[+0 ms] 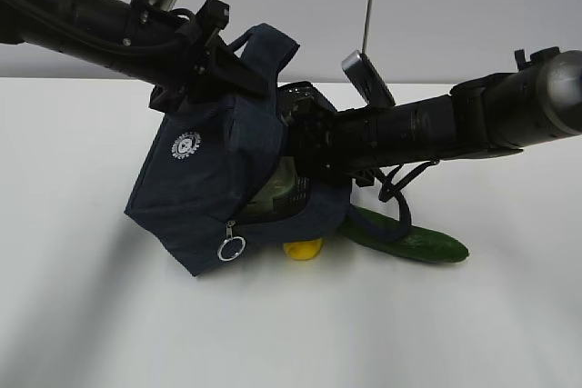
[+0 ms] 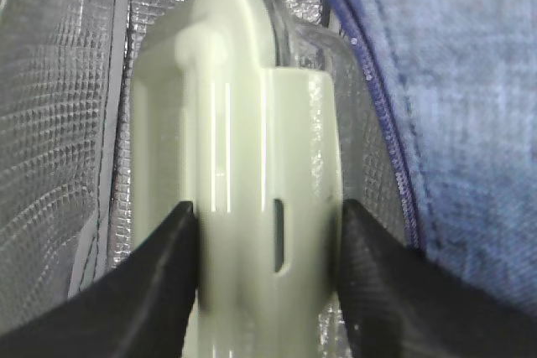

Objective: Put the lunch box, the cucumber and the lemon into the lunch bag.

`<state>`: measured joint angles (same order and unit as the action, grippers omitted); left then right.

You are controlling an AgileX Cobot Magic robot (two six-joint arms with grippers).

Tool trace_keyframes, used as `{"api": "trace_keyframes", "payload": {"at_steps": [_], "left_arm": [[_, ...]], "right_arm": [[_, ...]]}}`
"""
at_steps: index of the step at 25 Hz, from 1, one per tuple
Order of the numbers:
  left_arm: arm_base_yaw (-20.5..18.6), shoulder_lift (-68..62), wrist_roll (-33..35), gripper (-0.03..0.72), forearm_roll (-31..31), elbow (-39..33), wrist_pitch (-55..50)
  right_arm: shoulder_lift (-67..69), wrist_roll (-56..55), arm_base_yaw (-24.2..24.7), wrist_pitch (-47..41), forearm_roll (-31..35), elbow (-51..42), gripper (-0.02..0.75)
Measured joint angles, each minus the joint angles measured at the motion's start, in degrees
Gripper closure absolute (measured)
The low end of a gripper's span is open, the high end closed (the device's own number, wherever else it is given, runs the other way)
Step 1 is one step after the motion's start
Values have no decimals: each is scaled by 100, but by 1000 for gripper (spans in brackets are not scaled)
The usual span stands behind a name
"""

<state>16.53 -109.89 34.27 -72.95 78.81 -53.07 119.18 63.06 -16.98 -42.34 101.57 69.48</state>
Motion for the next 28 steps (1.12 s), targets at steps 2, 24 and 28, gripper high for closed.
{"api": "trace_keyframes", "payload": {"at_steps": [2,24,28], "left_arm": [[0,0,0,700,-13,0,0],[-90,-22,0,700,-54,0,-33],[-156,-22,0,700,-54,0,-103]], "right_arm": [[0,0,0,0,0,0,358],[0,154,114,-451,125,49,342],[0,462,192,-916,91,49,342]]}}
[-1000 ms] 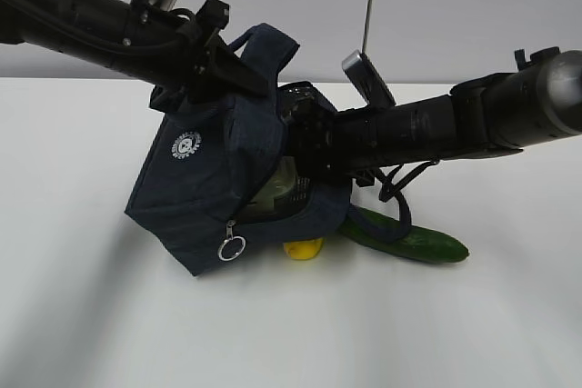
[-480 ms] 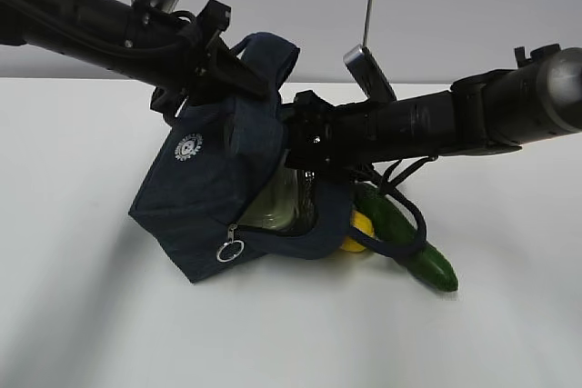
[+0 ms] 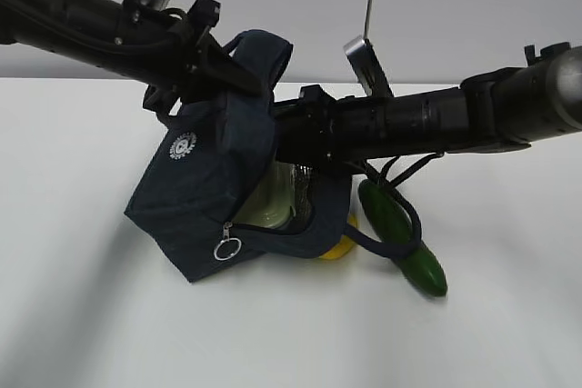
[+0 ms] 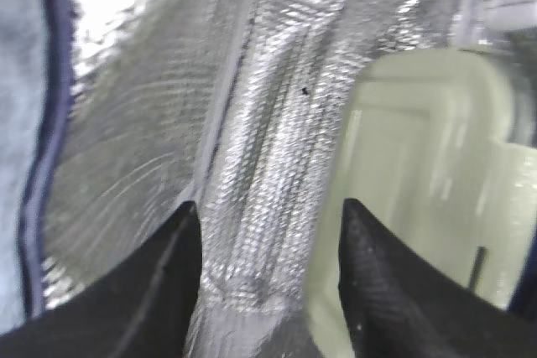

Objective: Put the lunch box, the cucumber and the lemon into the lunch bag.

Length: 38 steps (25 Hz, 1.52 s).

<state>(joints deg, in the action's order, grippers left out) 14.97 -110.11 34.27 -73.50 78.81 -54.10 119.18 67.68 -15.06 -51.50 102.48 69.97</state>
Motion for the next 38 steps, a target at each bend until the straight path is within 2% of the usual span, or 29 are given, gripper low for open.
{"api": "trace_keyframes", "payload": {"at_steps": [4,10,18,27,34,38], "left_arm": [[-94,0,0,700,0,0,-69],[-271,0,0,700,-3,0,-211],[-407,0,0,700,-3,0,-355],[-431,0,-121,701,-3,0,-589],[-677,-3,-156,701,-3,0,-716],[-831,-3,-189,700,89,0,-798]], "right_arm": [[0,118,49,-167,-114,19,342],[-86,-16,64,-284,-946,276,342],[-451,-1575,64,-349,-3305,1146,342],[-577,-3591,64,-1298,-5565,2226,342],[-577,-4785,64,-1811,-6959,2787,342],[-577,-5178,64,-1837,-7453,2935,342]]}}
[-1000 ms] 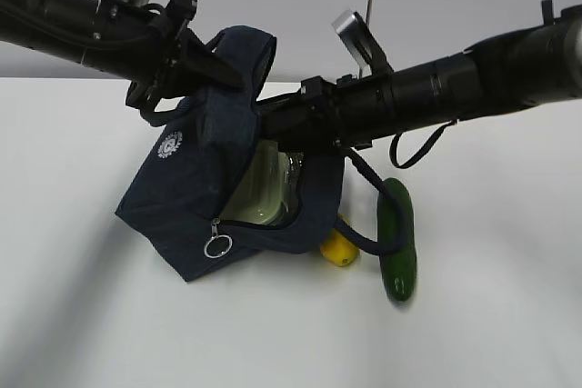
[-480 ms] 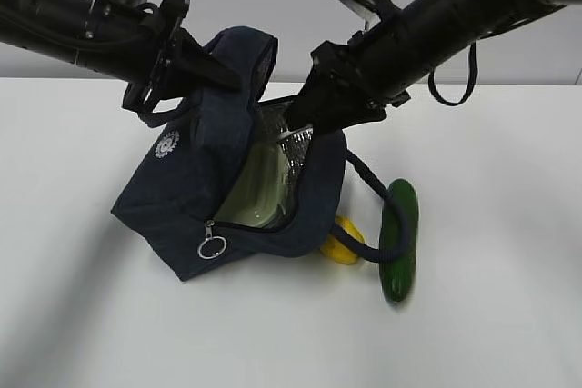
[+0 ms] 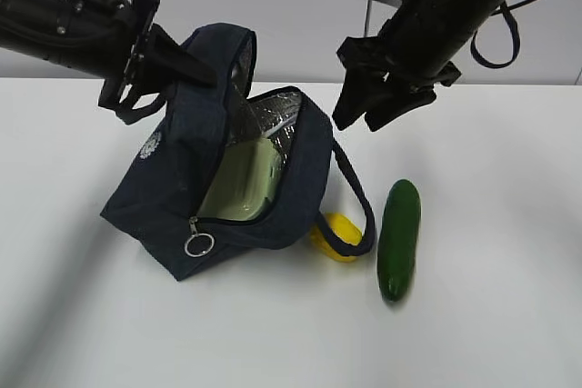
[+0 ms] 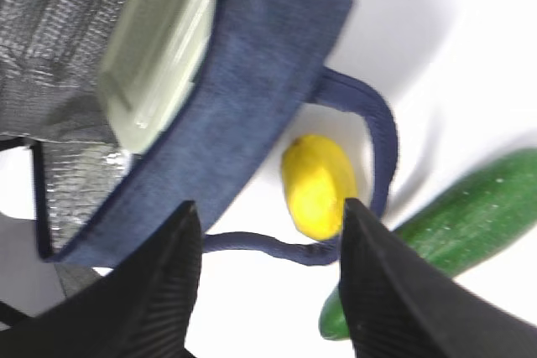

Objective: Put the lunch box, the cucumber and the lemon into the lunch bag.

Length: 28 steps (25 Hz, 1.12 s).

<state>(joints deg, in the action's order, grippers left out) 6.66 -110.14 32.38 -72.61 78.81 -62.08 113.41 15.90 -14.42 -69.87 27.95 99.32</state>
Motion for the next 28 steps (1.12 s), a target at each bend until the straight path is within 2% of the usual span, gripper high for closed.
{"api": "trace_keyframes", "payload": {"at_steps": [8,13,22,24,28], "left_arm": [[-203,0,-322,697,902,26,-46],[-426,0,-510,697,1419,26,-46],[-697,0,-544,697,1700,26,-158],[-709,0,-544,697,1769,30,-171],[-732,0,-544,697,1920,43,-220]], "right_arm": [[0,-578,0,-23,-683,56,342],[0,-642,0,-27,-892,56,342],[0,-859,0,-27,-940,56,342],[0,-1168,0,-36,-1052,56,342],[0,-1855,-55,-36,-1674,56,342]]}}
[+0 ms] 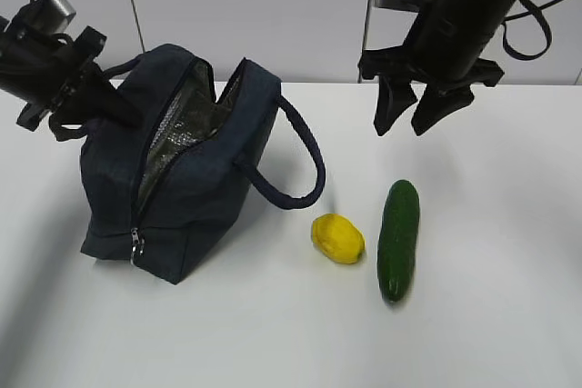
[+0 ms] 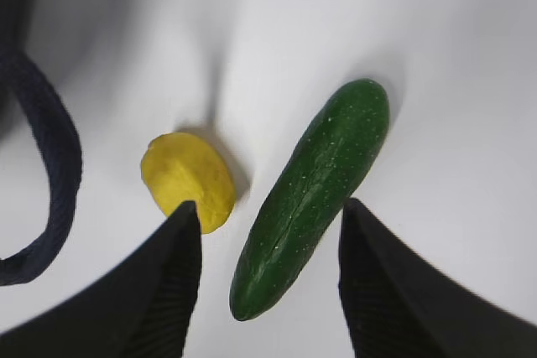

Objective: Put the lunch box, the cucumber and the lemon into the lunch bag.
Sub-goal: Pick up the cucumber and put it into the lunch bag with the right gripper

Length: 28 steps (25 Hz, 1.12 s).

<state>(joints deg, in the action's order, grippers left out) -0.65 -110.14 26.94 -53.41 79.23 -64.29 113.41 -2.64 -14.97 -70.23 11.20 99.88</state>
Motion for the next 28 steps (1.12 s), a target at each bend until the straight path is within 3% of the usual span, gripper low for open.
{"api": "trace_keyframes", "payload": {"at_steps": [11,17,21,28], "left_arm": [[-12,0,-57,697,395,9,-34],[-12,0,-90,697,502,9,-34],[-12,0,-101,697,502,9,-34],[-12,0,-111,697,520,9,-34]], "right_arm": [[-10,-776,-80,0,-197,-555,342],[-469,-1385,-154,24,-266,-1323,342],[-614,-1699,-296,420,-320,-1844,345],[-624,-2041,-305,1114,-276,-1900,346]]}}
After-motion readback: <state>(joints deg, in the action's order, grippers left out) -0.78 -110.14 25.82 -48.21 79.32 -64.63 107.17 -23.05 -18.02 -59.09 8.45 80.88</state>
